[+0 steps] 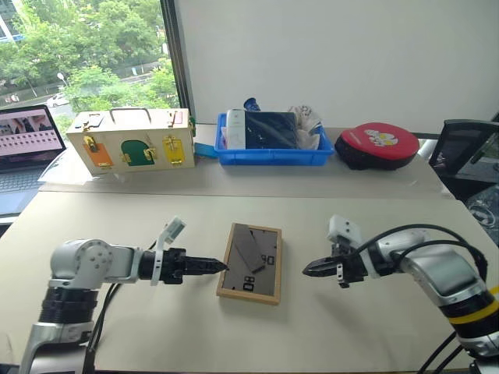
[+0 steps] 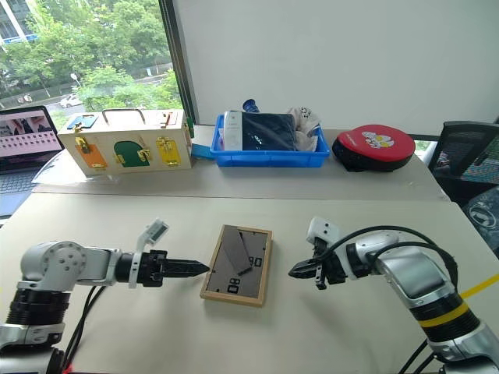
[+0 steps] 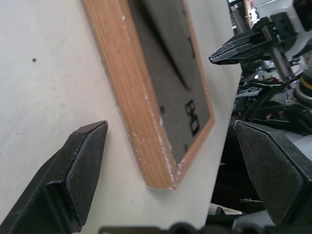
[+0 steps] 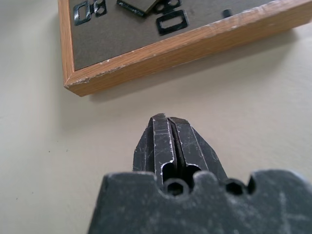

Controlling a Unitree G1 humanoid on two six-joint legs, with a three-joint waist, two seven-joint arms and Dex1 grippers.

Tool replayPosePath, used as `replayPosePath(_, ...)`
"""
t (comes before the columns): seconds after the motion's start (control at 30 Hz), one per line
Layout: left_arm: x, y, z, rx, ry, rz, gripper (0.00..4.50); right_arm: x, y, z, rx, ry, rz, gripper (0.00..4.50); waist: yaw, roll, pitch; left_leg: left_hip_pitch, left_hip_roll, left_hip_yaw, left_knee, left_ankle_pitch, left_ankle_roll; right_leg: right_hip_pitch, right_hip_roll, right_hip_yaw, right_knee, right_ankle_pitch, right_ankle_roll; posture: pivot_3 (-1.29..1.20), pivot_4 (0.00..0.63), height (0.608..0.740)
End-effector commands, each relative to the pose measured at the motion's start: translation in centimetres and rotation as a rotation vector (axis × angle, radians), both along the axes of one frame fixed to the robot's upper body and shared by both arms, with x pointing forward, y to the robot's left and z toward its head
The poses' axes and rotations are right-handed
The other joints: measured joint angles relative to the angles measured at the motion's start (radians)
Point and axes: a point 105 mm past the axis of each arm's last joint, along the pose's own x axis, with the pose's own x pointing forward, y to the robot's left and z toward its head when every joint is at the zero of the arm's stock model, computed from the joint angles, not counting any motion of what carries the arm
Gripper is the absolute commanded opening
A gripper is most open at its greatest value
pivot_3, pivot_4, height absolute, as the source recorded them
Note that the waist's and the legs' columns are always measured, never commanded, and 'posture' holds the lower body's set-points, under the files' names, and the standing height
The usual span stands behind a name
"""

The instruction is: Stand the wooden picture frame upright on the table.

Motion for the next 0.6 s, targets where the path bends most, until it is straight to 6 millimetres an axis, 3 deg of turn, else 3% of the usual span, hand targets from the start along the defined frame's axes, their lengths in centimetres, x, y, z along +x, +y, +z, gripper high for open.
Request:
replayPosePath(0.03,-0.2,-1.4,-0.9,0.017,0.026,-0.027,4.48,0.6,0.4,0.1,-0.031,-0.067,0.024,0.0,0.006,0.0,0.0,0.0,0.0,0.0,0.0,0.0,0.0,0.0,0.0,0.0,0.0,0.0,0.0,0.0,0.15,0.723)
replayPosePath(0.27,-1.0,-3.8,-1.2,-0.021,0.058,-0.075,4.48,1.3,2.2,-0.7,-0.022,-0.084,0.033,0.0,0.023,0.0,-0.001,0.003,-0.001,-0.001,0.001,0.0,0.0,0.005,-0.001,0.0,-0.001,0.0,0.001,0.0,0.15,0.723)
replayPosePath(0.6,-0.5,-4.4,-0.4,-0.106,0.074,-0.035,4.48,1.5,3.5,-1.5,-0.015,-0.085,0.039,0.0,0.011,-0.001,-0.001,0.013,-0.001,-0.001,-0.001,0.0,0.0,0.014,0.0,-0.001,-0.002,0.0,0.001,0.0,0.15,0.723)
